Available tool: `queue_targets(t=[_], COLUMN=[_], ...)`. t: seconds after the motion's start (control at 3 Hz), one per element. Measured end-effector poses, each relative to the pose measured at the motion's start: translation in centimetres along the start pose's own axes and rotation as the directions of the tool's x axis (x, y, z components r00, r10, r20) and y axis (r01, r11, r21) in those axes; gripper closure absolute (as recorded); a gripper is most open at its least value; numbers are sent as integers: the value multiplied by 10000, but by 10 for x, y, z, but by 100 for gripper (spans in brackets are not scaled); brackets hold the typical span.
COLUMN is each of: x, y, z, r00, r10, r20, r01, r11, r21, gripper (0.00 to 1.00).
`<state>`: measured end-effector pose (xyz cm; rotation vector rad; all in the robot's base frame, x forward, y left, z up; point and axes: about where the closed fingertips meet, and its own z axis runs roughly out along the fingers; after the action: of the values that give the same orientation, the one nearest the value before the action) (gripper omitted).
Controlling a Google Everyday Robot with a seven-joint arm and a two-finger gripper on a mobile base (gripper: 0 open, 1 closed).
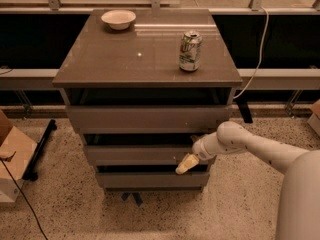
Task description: Open middle drawer
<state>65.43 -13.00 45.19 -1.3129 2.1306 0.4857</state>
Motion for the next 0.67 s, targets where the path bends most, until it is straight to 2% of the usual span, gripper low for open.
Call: queue_targets(t=[0.33, 0.67], x=[4, 7], y=[-22, -18], z=[23, 24], r00=[9998, 9998], r10=[-110, -123], r20=[-149, -165], r01=[106, 117], r11=[9995, 9994], r21=[-291, -324], gripper=[0, 15])
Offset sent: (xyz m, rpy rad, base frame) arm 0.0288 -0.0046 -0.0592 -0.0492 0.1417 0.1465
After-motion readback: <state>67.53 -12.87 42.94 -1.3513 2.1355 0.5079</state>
